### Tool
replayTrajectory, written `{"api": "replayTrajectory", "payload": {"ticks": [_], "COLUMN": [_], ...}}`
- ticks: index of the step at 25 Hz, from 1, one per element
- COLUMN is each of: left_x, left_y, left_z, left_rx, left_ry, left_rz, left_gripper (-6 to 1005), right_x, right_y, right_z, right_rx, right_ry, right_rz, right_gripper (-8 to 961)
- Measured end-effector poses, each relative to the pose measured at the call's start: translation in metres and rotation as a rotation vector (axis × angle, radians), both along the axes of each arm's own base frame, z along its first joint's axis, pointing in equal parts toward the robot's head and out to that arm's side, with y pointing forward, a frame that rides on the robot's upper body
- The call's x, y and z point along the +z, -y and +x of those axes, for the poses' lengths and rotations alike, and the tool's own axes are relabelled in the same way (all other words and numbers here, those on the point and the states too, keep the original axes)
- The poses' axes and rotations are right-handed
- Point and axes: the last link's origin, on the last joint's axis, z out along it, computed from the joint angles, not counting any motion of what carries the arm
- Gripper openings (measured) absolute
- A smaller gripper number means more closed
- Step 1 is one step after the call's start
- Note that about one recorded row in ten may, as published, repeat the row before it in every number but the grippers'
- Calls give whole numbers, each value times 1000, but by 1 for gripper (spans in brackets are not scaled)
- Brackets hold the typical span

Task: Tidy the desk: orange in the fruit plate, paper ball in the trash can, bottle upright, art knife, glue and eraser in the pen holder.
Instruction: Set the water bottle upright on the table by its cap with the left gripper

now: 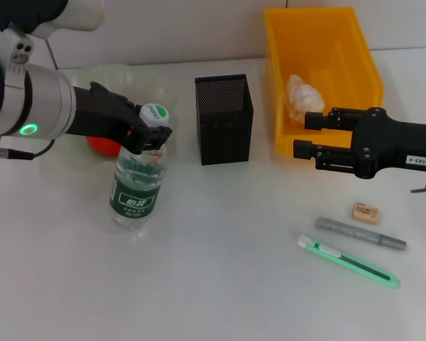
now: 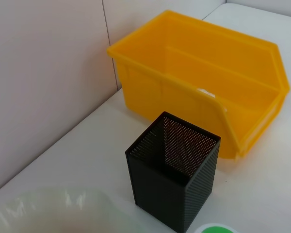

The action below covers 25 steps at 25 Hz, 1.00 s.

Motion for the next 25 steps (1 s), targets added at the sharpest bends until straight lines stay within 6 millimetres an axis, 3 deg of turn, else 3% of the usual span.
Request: {"api": "replayTrajectory", "payload": {"ticks": [25], "left_x": [4], "left_y": [0], "left_z": [-2], "left_rx": [1], "left_ry": [6], "left_rz": [19], "left_gripper": [441], "right_x": [0], "right_y": [-2], "right_z": [0], "right_rx": [-4], "right_ry": [7], "right_rz": [8], "right_gripper": [637]}}
